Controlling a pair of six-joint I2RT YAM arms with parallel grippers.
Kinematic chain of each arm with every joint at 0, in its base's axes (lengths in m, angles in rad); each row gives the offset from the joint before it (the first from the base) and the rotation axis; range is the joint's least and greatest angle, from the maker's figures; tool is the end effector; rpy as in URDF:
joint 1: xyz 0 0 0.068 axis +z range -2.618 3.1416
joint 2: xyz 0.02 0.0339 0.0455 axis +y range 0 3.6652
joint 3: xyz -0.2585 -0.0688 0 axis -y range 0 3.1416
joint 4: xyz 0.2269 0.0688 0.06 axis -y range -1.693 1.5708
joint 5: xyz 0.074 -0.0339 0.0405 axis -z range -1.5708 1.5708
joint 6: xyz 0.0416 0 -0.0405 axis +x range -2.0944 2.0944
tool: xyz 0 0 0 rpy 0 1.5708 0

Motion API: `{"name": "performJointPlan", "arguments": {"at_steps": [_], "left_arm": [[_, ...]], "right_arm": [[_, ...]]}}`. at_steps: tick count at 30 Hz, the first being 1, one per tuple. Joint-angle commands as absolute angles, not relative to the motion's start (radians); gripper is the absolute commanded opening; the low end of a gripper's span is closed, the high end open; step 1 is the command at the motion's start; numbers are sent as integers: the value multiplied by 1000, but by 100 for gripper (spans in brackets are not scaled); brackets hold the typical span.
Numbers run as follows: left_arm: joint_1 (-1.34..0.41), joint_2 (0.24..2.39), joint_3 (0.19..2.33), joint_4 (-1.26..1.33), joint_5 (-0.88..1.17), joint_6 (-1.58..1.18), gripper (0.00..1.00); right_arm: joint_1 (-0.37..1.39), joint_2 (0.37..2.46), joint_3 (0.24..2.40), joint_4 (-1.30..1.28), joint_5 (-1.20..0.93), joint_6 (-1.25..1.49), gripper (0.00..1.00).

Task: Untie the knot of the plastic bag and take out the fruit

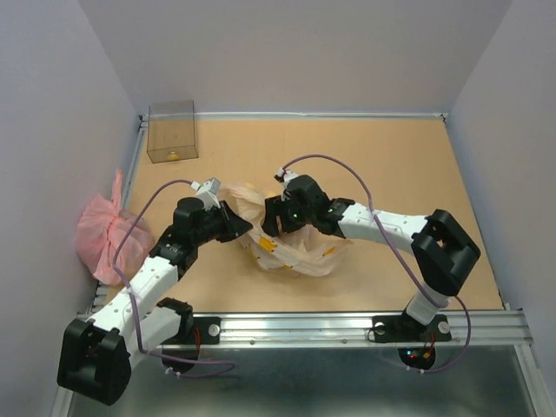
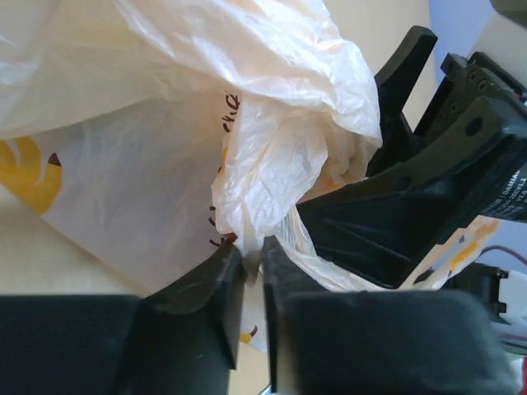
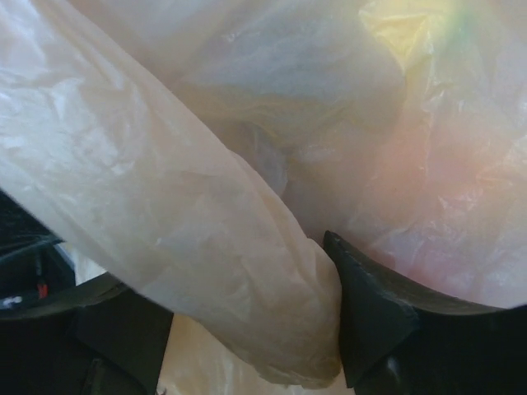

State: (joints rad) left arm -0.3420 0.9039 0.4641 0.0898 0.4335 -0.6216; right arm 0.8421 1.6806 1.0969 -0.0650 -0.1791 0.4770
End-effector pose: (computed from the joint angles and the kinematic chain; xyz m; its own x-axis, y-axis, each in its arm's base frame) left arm 0.1787 -0.0822 0.2360 -0.6563 -0.3273 -0.6798 0.3615 0.6544 -0.6641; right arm 0.2357 0.2752 0.2260 -0.7378 -0.1482 -0.6585 -0.5514 0.6950 0.4615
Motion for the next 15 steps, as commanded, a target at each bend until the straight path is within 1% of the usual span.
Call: {"name": "performJointPlan", "arguments": {"at_steps": [1,2,4,6,8,10,15], "left_arm": [[-347,923,485,164,402,-611,7],[-345,930,498,144,373,-604,0],[-347,939,511,114,327,-592,0],[-342,937,525,78,285,-575,0],[-333,939,538,39,238,-568,0],[-312,940,549,8,212,-552,0],[-267,956,577,-24,190,-526,0]], "right_arm": [[854,1695,1149,-107,-74,425,69],[854,1695,1141,-110,-27,417,64],[854,1697,1135,-126,50,397,49],[850,1701,1134,-158,182,384,18],[827,1692,1135,-193,317,388,6],[799,1678,1137,-218,426,397,1],[640,1577,1114,-261,531,451,1]]}}
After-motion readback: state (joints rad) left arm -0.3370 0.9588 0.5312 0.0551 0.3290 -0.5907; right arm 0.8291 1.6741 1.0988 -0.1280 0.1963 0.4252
